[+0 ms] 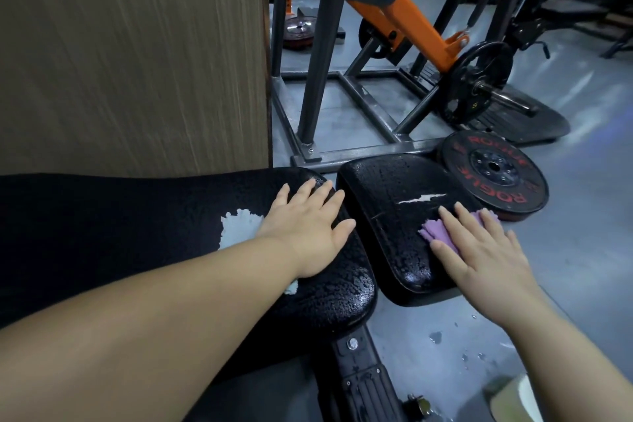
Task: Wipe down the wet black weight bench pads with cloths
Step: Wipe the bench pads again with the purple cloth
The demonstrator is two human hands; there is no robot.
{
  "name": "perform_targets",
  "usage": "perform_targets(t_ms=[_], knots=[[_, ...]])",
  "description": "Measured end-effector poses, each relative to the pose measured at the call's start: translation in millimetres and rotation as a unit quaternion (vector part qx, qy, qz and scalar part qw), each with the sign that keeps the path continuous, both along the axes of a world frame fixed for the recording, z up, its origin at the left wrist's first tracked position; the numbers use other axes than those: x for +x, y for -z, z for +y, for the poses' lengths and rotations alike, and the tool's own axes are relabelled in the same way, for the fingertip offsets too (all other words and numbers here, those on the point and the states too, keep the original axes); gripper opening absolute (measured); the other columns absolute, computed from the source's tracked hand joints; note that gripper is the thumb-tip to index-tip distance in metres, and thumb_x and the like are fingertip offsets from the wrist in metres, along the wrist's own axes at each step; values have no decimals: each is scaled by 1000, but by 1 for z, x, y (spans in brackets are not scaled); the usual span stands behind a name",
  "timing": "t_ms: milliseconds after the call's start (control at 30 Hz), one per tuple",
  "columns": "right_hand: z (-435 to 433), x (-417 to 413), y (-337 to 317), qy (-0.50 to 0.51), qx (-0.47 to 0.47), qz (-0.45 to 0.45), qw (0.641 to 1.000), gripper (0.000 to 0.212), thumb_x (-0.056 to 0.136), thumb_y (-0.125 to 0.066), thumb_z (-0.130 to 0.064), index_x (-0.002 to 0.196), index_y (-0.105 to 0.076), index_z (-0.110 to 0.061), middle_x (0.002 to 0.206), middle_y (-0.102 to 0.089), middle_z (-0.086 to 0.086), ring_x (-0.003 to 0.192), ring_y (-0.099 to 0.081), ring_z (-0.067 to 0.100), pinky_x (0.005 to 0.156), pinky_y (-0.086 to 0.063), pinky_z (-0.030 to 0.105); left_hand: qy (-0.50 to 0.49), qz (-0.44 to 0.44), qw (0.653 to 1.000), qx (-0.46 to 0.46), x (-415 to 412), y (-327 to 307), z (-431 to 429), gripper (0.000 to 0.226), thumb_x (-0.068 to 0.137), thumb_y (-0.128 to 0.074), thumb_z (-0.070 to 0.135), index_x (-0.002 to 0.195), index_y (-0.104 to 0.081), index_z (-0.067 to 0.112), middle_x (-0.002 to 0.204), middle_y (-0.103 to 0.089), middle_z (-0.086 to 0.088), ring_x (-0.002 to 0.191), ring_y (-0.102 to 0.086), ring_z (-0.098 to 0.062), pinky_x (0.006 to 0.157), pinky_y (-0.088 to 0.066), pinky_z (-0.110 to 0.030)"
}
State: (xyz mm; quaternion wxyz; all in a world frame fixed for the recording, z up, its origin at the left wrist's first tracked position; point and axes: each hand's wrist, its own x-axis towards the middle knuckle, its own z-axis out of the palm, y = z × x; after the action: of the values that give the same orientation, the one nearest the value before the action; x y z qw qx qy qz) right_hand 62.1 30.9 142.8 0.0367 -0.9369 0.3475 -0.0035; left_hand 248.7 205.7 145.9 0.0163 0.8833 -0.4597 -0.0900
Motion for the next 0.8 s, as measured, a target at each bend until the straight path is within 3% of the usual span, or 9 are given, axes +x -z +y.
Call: perform_targets(t_ms=[100, 267, 467, 567, 800], knots=[[-14, 23, -4, 1, -17, 25, 1000, 63, 93, -17, -62, 151, -10, -39, 160, -7, -13, 147, -4, 21, 118, -8, 45, 2, -1, 1000, 0, 1, 1, -1, 64, 99, -6, 57, 156, 0, 30, 164, 7, 6, 149, 12, -17, 120, 6, -48], [-53, 85, -10, 6, 40, 37, 998, 63, 95, -21, -63, 151, -8, -39, 161, -2, -13, 148, 0, 23, 118, -6, 47, 3, -2, 1000, -4, 1, 3, 0, 63, 99, -6, 57, 156, 0, 31, 164, 6, 7, 149, 12, -16, 120, 6, -49], [-88, 145, -14, 15, 92, 30, 995, 67, 92, -21, -68, 151, -13, -38, 161, -8, -10, 147, -12, 26, 118, -12, 46, 2, -2, 1000, -2, 1, 2, 0, 62, 99, -6, 58, 156, 0, 32, 163, 7, 7, 149, 13, -16, 120, 6, -48], [-85, 148, -15, 18, 100, 11, 995, 61, 93, -24, -66, 149, -20, -41, 159, -14, -11, 143, -20, 30, 115, -18, 46, 2, -5, 1000, 4, 1, 2, 0, 62, 99, -6, 57, 155, 0, 33, 163, 7, 7, 149, 13, -16, 120, 6, -47], [-76, 88, -9, 3, 87, 3, 996, 63, 95, -27, -63, 151, -11, -39, 161, -3, -6, 145, -15, 28, 116, -15, 43, 2, -4, 1000, 6, 1, 1, 1, 60, 100, -6, 56, 155, 0, 34, 163, 8, 9, 149, 13, -14, 121, 7, -46]])
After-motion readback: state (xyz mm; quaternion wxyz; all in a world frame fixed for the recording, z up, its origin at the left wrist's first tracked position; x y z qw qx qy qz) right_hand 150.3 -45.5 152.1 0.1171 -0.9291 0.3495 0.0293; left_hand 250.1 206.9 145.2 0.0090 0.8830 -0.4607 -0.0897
